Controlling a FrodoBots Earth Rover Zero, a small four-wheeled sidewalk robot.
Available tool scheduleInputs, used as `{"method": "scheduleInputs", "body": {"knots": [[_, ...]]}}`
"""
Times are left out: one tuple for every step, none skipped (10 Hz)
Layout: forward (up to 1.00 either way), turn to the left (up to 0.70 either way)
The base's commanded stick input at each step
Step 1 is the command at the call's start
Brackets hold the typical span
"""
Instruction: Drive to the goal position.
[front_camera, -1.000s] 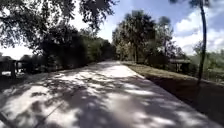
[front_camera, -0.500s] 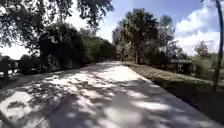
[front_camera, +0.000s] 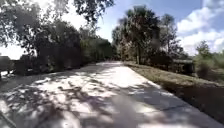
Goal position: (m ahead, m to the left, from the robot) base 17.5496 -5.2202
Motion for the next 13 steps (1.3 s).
{"method": "scheduleInputs", "body": {"knots": [[0.85, 0.00], [0.85, 0.00], [0.85, 0.00], [0.85, 0.00], [0.85, 0.00], [0.85, 0.00], [0.85, 0.00], [0.85, 0.00], [0.85, 0.00], [0.85, 0.00], [0.85, 0.00], [0.85, 0.00], [0.85, 0.00]]}}
